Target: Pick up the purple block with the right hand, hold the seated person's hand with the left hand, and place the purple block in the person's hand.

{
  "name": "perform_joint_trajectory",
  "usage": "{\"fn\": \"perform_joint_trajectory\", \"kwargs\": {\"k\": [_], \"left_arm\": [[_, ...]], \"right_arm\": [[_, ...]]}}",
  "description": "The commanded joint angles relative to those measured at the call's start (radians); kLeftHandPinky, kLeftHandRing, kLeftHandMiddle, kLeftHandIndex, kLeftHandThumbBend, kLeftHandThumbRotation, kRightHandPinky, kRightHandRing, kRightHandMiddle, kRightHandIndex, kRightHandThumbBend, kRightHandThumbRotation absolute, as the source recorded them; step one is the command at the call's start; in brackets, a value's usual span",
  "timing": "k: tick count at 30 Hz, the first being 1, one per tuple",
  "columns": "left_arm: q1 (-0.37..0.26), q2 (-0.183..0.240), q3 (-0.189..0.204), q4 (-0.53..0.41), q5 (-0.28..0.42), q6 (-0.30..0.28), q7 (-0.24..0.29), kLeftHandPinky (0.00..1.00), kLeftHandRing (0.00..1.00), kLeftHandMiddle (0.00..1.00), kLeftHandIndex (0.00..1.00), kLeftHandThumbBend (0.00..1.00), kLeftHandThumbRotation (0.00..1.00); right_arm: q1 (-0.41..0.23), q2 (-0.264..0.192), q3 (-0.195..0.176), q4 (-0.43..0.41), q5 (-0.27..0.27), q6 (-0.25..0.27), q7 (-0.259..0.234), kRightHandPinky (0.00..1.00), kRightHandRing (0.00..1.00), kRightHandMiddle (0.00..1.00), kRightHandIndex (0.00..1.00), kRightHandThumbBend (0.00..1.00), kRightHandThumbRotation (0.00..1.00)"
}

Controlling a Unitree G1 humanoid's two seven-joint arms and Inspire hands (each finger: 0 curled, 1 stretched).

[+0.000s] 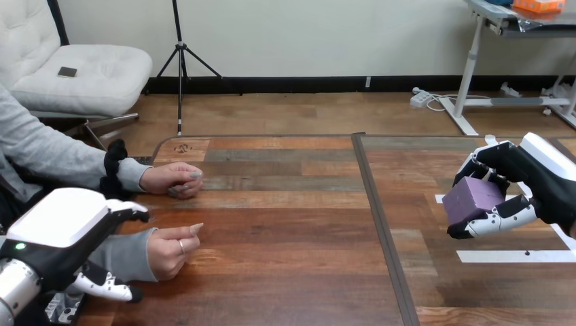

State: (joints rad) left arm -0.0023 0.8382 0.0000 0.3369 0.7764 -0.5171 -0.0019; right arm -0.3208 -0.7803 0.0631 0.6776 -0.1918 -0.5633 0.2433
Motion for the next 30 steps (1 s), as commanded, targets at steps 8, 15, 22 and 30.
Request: {"fn": "perform_joint_trajectory", "kwargs": {"k": [8, 15, 22, 30], "left_arm": [[-0.099, 0.041, -0.049, 0.071, 0.050, 0.031, 0.068, 0.73, 0.78, 0.80, 0.78, 1.00, 0.31], [-0.125, 0.040, -0.077, 0.123, 0.073, 0.036, 0.102, 0.73, 0.78, 0.80, 0.78, 1.00, 0.30], [-0.152, 0.036, -0.104, 0.168, 0.087, 0.051, 0.128, 0.73, 0.78, 0.79, 0.78, 1.00, 0.29], [-0.188, 0.031, -0.135, 0.213, 0.098, 0.069, 0.140, 0.74, 0.77, 0.79, 0.78, 1.00, 0.25]], "right_arm": [[-0.056, 0.024, -0.041, -0.023, 0.029, -0.002, -0.001, 0.32, 0.35, 0.41, 0.43, 0.84, 0.00], [-0.058, 0.026, -0.042, -0.020, 0.035, -0.002, 0.005, 0.32, 0.35, 0.41, 0.43, 0.84, 0.00], [-0.062, 0.025, -0.039, -0.014, 0.028, -0.018, 0.000, 0.32, 0.35, 0.41, 0.43, 0.85, 0.00], [-0.062, 0.026, -0.039, -0.017, 0.027, -0.012, -0.001, 0.32, 0.36, 0.41, 0.43, 0.85, 0.00]]}}
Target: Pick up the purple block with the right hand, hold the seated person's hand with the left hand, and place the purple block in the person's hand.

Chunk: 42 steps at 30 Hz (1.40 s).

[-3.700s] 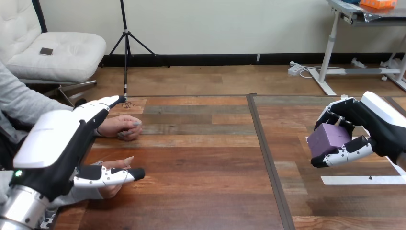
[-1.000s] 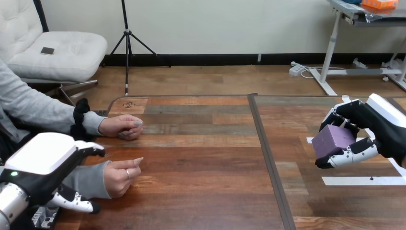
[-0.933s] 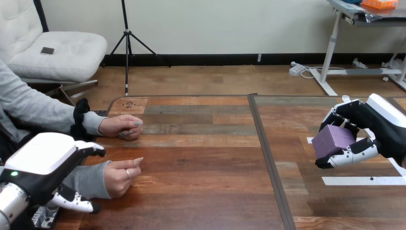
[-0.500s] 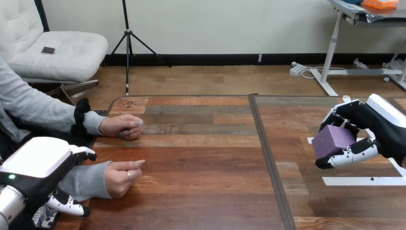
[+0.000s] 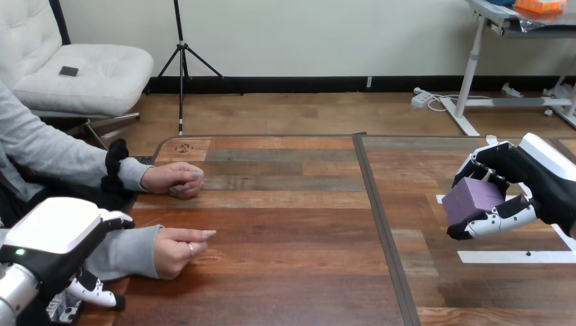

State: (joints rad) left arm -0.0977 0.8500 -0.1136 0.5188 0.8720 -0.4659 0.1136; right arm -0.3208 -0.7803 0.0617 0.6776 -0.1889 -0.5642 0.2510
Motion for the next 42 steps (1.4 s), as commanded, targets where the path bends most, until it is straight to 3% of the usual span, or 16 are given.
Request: {"fn": "perform_joint_trajectory", "kwargs": {"k": [1, 12, 19, 35, 42], "left_arm": [[-0.095, 0.018, -0.024, 0.036, 0.002, 0.020, 0.025, 0.74, 0.77, 0.79, 0.78, 1.00, 0.25], [-0.156, 0.009, -0.074, 0.109, 0.007, 0.038, 0.022, 0.75, 0.78, 0.79, 0.79, 1.00, 0.22], [-0.197, 0.002, -0.107, 0.159, 0.007, 0.037, 0.026, 0.75, 0.77, 0.79, 0.79, 1.00, 0.27], [-0.267, -0.022, -0.153, 0.235, -0.007, 0.045, 0.037, 0.74, 0.76, 0.77, 0.78, 1.00, 0.28], [-0.287, -0.037, -0.157, 0.249, -0.036, 0.047, 0.011, 0.74, 0.76, 0.77, 0.77, 1.00, 0.26]], "right_arm": [[-0.061, 0.026, -0.038, -0.018, 0.024, -0.010, -0.009, 0.32, 0.36, 0.41, 0.43, 0.85, 0.00], [-0.061, 0.027, -0.036, -0.023, 0.025, -0.007, -0.004, 0.32, 0.36, 0.41, 0.43, 0.85, 0.00], [-0.058, 0.028, -0.037, -0.031, 0.027, -0.009, -0.002, 0.33, 0.36, 0.41, 0.43, 0.84, 0.00], [-0.046, 0.025, -0.040, -0.065, 0.025, 0.001, -0.005, 0.32, 0.36, 0.41, 0.43, 0.85, 0.00], [-0.045, 0.025, -0.041, -0.066, 0.026, -0.003, -0.004, 0.33, 0.36, 0.41, 0.43, 0.85, 0.00]]}}
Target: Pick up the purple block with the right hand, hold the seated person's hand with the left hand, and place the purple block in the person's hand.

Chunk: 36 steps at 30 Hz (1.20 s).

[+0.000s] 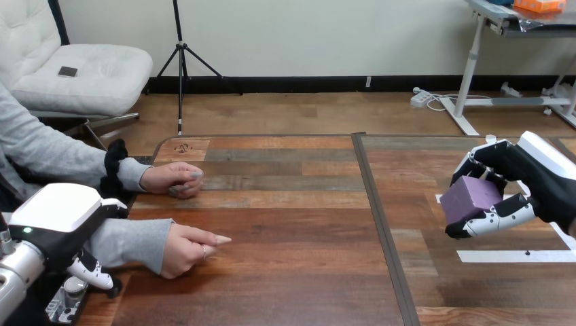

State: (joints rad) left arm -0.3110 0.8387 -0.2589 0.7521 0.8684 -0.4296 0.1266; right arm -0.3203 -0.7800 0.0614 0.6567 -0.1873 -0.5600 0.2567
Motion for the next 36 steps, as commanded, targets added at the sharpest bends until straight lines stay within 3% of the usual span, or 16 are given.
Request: {"fn": "perform_joint_trajectory", "kwargs": {"k": [1, 5, 12, 17, 29, 36], "left_arm": [[-0.076, -0.027, -0.014, 0.018, -0.031, 0.012, -0.002, 0.74, 0.76, 0.77, 0.77, 1.00, 0.25], [-0.088, -0.033, -0.024, 0.031, -0.022, 0.020, 0.002, 0.73, 0.75, 0.76, 0.76, 1.00, 0.23], [-0.099, -0.056, -0.013, 0.032, -0.069, 0.039, -0.063, 0.68, 0.72, 0.73, 0.73, 1.00, 0.16], [-0.102, -0.064, -0.011, 0.027, -0.095, 0.048, -0.088, 0.58, 0.64, 0.67, 0.69, 0.99, 0.09], [-0.120, -0.080, -0.023, 0.064, -0.106, 0.049, -0.092, 0.44, 0.50, 0.55, 0.58, 0.92, 0.01], [-0.121, -0.089, -0.033, 0.078, -0.095, 0.036, -0.046, 0.31, 0.38, 0.46, 0.50, 0.86, 0.00]], "right_arm": [[-0.046, 0.024, -0.040, -0.045, 0.024, -0.006, -0.010, 0.33, 0.36, 0.41, 0.43, 0.85, 0.00], [-0.045, 0.025, -0.041, -0.046, 0.027, -0.002, -0.009, 0.33, 0.37, 0.42, 0.43, 0.84, 0.00], [-0.043, 0.026, -0.042, -0.050, 0.026, 0.005, -0.011, 0.33, 0.36, 0.41, 0.43, 0.85, 0.00], [-0.043, 0.028, -0.044, -0.050, 0.032, 0.001, -0.010, 0.32, 0.36, 0.41, 0.44, 0.85, 0.00], [-0.045, 0.028, -0.043, -0.043, 0.037, -0.013, -0.011, 0.31, 0.35, 0.40, 0.43, 0.85, 0.00], [-0.046, 0.031, -0.044, -0.039, 0.039, -0.013, -0.017, 0.30, 0.34, 0.39, 0.43, 0.85, 0.00]]}}
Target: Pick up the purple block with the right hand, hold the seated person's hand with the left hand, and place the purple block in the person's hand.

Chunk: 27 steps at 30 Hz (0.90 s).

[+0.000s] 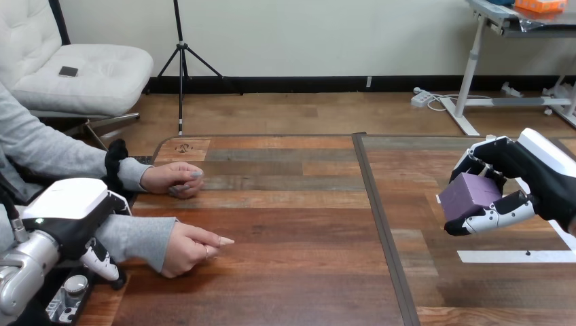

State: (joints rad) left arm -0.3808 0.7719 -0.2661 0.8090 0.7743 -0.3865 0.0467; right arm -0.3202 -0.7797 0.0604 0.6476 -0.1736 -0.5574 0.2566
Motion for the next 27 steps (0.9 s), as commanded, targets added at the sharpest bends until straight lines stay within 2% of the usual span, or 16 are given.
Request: {"fn": "perform_joint_trajectory", "kwargs": {"k": [1, 5, 11, 19, 27], "left_arm": [[-0.051, -0.023, -0.026, 0.023, -0.003, -0.010, 0.038, 0.30, 0.37, 0.45, 0.48, 0.85, 0.00], [-0.049, -0.030, -0.027, 0.040, -0.008, -0.029, 0.070, 0.26, 0.33, 0.42, 0.46, 0.83, 0.00], [-0.048, -0.036, -0.029, 0.047, -0.017, -0.042, 0.089, 0.23, 0.30, 0.39, 0.43, 0.81, 0.00], [-0.037, -0.038, -0.028, 0.024, -0.030, -0.038, 0.088, 0.22, 0.30, 0.39, 0.42, 0.80, 0.00], [-0.030, -0.045, -0.009, 0.022, -0.086, -0.053, 0.062, 0.22, 0.30, 0.39, 0.42, 0.78, 0.00]], "right_arm": [[-0.046, 0.030, -0.043, -0.030, 0.023, -0.015, -0.018, 0.30, 0.34, 0.39, 0.43, 0.85, 0.00], [-0.046, 0.029, -0.042, -0.032, 0.022, -0.012, -0.016, 0.31, 0.34, 0.40, 0.43, 0.85, 0.00], [-0.047, 0.029, -0.041, -0.030, 0.022, -0.014, -0.015, 0.32, 0.36, 0.41, 0.43, 0.85, 0.00], [-0.049, 0.029, -0.039, -0.026, 0.012, -0.018, -0.026, 0.33, 0.36, 0.41, 0.43, 0.85, 0.00], [-0.048, 0.033, -0.041, -0.027, 0.022, -0.014, -0.020, 0.33, 0.36, 0.42, 0.43, 0.85, 0.00]]}}
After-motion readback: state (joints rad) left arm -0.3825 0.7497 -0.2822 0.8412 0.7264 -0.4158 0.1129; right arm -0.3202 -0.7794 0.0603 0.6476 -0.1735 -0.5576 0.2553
